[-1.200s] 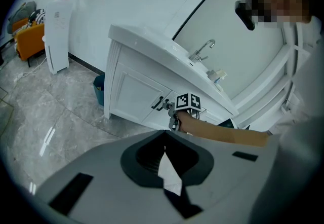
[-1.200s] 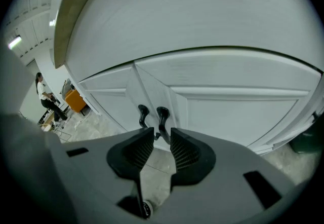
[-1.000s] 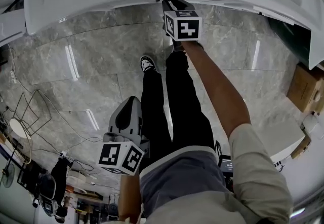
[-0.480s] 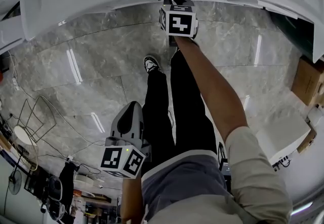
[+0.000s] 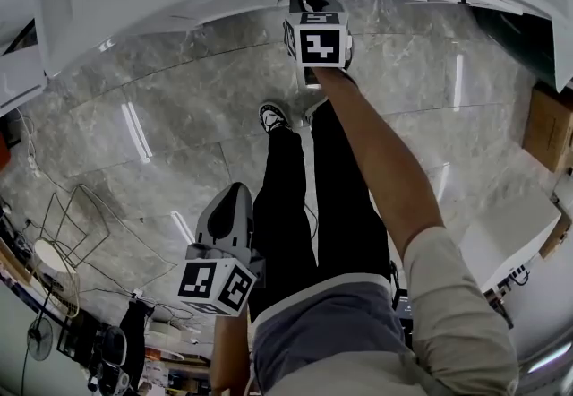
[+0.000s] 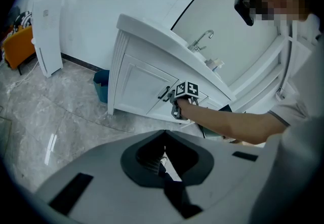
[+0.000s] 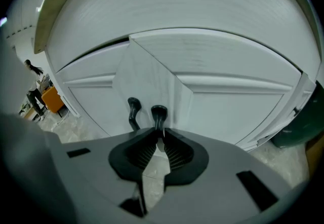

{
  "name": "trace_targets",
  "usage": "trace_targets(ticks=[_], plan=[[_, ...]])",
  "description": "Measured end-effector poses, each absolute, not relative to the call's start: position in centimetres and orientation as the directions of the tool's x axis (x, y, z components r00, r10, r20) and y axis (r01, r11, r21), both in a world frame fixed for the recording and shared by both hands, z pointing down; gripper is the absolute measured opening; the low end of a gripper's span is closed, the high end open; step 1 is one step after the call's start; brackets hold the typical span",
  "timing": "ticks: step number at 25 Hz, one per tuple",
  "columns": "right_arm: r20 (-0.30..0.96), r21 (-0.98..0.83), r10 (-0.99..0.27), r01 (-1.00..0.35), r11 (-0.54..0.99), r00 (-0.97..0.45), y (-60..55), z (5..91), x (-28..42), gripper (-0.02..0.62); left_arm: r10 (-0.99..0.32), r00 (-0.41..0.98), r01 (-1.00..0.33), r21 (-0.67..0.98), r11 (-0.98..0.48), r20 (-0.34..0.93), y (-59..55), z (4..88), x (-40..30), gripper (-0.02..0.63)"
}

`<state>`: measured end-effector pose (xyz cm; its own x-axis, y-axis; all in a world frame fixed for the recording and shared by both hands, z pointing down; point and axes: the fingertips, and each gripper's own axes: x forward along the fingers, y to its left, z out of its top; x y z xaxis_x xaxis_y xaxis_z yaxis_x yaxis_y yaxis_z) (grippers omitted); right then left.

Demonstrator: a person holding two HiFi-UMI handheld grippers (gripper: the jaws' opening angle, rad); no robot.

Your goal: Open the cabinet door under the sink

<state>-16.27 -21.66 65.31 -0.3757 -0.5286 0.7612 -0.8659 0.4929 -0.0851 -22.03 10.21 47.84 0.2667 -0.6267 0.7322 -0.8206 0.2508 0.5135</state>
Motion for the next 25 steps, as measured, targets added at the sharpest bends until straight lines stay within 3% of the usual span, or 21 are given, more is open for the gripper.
trace_targets(ticks=[25], plan=[[0.764,-0.063,-0.489,-0.804,0.592,-0.42,-17.6,65.6,-14.0,0.057,-0.664,0.253,-0.833,0.507,0.22,0.704,9.9,46.7,-19.6,-0.002]])
